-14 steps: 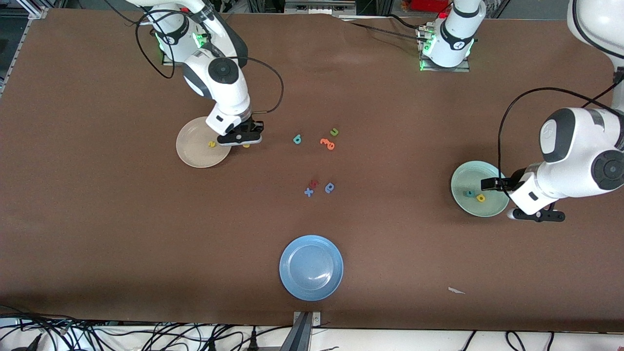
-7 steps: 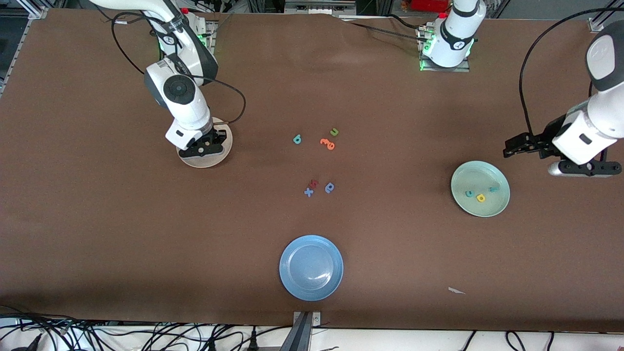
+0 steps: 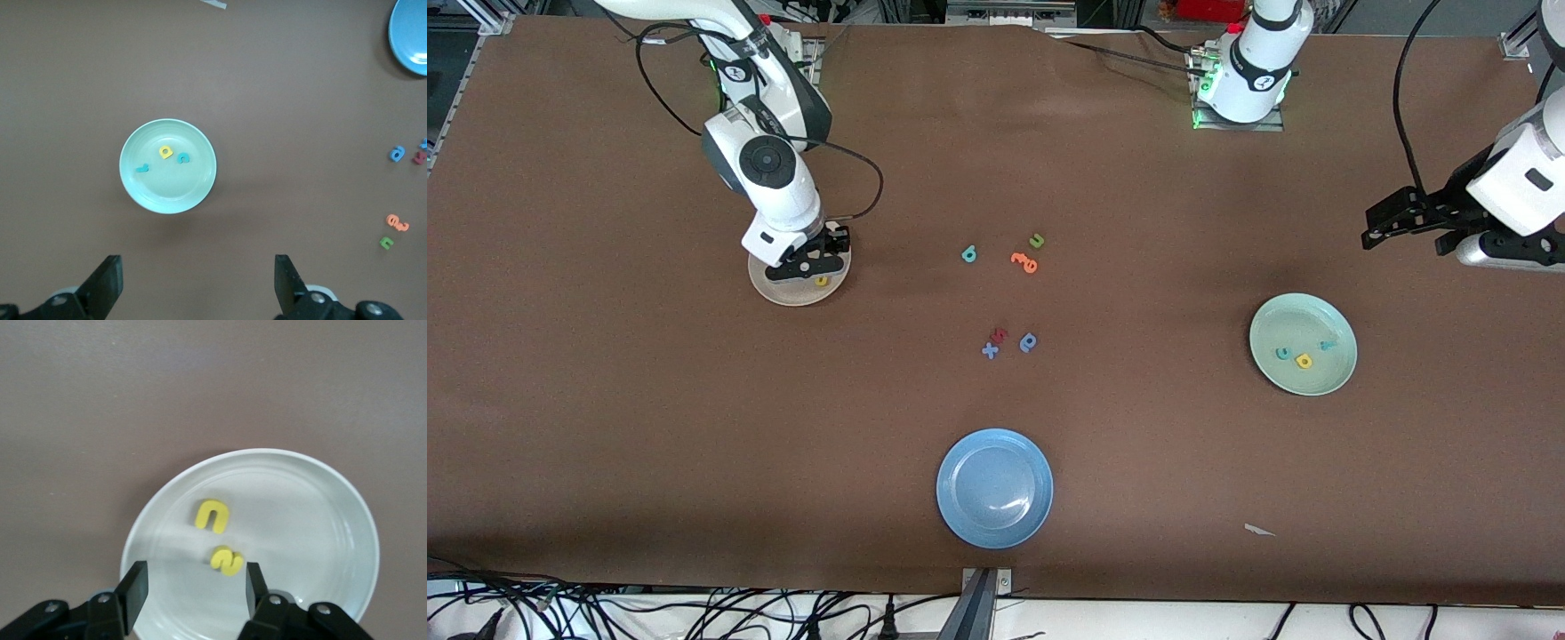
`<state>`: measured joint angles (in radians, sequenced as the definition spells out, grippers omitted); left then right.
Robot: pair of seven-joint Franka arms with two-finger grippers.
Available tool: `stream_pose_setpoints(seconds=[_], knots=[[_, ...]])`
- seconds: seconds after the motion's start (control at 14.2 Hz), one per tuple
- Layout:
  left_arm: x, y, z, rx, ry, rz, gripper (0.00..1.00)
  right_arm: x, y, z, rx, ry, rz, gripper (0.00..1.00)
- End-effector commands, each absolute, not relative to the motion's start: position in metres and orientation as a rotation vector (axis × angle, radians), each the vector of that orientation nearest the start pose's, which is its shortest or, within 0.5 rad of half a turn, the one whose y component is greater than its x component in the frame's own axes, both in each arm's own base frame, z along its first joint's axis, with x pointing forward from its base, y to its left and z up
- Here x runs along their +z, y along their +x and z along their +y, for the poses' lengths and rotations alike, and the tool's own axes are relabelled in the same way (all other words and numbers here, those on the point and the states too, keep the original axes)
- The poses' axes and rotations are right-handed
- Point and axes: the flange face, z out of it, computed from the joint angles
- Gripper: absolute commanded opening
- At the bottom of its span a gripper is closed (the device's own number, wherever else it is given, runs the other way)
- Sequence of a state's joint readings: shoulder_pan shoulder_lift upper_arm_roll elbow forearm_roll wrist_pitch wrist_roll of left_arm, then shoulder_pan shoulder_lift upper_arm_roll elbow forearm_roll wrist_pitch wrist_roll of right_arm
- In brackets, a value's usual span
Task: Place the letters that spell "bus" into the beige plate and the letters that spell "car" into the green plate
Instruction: 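Drop the yellow u on the cream plate while the left gripper returns to rest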
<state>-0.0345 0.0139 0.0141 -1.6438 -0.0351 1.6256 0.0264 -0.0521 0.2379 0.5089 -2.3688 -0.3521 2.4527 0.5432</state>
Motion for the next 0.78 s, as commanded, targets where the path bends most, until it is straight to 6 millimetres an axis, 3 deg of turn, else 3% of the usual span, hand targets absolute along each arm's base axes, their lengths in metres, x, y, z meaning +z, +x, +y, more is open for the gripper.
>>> stream_pose_setpoints(seconds=[0.0, 0.21, 0.35, 0.7], knots=[[0.593, 0.557, -0.018, 0.096, -3.131, 0.125, 1.00, 0.235, 0.417, 0.270, 0.033, -3.252, -0.171, 0.67], [0.588, 0.563, -0.010, 0.108, -3.141, 0.106, 1.00, 0.225, 0.393, 0.325, -0.016, -3.169, -0.051, 0.67], [0.589, 0.561, -0.011, 0.123, -3.141, 0.103, 1.00, 0.214, 0.377, 0.376, -0.002, -3.113, 0.012, 0.67], [0.592, 0.559, -0.011, 0.159, -3.136, 0.101, 1.00, 0.202, 0.380, 0.434, 0.014, -3.062, 0.195, 0.67]])
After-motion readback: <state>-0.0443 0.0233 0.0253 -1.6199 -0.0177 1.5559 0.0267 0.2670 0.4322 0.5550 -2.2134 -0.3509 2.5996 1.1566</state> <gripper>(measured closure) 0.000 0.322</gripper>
